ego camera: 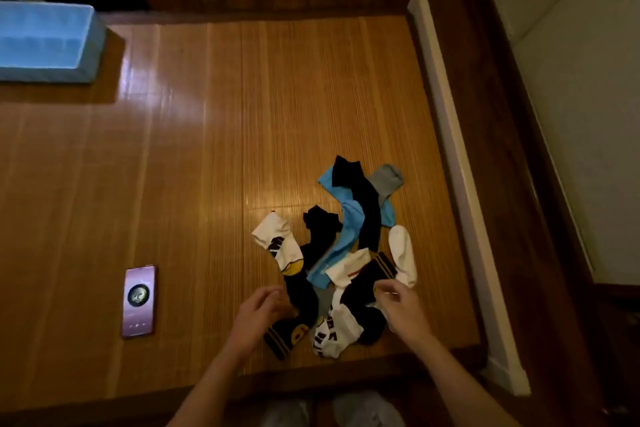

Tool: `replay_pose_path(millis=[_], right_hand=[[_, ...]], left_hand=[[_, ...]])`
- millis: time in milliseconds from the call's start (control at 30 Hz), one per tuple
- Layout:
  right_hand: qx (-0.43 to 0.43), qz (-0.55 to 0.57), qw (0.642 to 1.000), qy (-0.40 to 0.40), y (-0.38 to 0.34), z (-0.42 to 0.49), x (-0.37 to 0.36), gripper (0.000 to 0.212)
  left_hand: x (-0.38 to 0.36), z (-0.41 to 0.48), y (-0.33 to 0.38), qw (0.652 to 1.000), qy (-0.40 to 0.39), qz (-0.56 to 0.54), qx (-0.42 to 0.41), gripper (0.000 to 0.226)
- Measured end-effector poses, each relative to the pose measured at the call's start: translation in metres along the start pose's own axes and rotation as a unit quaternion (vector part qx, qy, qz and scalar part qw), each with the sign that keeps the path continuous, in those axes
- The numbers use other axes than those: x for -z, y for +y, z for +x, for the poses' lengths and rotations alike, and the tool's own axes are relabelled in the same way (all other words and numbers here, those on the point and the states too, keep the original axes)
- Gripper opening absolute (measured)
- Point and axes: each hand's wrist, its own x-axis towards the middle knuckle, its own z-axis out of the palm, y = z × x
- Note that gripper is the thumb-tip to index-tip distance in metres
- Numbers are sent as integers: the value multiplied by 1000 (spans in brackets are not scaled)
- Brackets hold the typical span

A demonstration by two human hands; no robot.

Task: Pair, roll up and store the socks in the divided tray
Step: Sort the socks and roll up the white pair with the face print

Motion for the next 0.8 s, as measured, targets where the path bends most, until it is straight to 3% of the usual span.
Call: replay_pose_path(millis=[200, 433, 567, 667, 800], right_hand=[[-68, -43, 996, 38, 27, 38, -10, 25], [-117, -86, 965, 218, 56, 92, 5, 54], [-177, -39, 969, 169, 73, 111, 11, 57], [-179, -56, 976, 109, 84, 117, 14, 65], [-171, -43, 980, 89, 88, 118, 23, 67]], left_hand=[[-12, 32, -14, 998, -33, 30, 51, 23], [-49, 69, -23, 998, -9, 41, 36, 24], [-75, 84, -25, 1000, -2, 24, 15, 22], [-92, 92, -25, 1000, -2, 15, 2, 22], [-113, 93, -21, 1000, -7, 0, 0, 22]])
